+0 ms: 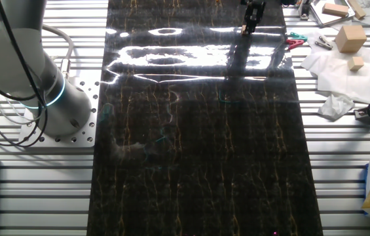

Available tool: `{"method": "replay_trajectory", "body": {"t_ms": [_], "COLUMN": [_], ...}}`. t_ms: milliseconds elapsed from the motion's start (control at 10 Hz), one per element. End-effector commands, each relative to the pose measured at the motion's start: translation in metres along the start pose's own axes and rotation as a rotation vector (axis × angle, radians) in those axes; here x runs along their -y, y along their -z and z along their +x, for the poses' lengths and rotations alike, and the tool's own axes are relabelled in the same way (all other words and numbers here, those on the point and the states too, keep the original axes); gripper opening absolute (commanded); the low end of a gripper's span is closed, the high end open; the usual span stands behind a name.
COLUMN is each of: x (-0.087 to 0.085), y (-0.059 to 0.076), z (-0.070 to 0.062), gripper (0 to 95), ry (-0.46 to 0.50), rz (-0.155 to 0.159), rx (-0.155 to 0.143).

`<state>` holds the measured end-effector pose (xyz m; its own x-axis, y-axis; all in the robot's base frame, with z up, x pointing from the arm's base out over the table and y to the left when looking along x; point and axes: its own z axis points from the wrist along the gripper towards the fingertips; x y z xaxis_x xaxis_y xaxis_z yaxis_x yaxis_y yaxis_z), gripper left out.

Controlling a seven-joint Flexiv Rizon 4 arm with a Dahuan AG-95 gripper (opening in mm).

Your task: Use the gripper to push the small block from left to right

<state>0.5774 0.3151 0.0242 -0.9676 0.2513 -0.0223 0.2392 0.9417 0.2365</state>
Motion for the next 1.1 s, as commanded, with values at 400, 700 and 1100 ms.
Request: {"method": "replay_trajectory", "body": {"t_ms": [400, 700, 1100], "x": [0.005, 0.023, 0.049], "y": [0.005, 0.02, 0.041], "z": [-0.003, -0.014, -0.024], "gripper": [76.0, 57.0, 57.0], "ry": [0.13, 0.226, 0.29], "rz": [0.129, 0.173, 0.173], "rx": [0.034, 0.024, 0.012]}}
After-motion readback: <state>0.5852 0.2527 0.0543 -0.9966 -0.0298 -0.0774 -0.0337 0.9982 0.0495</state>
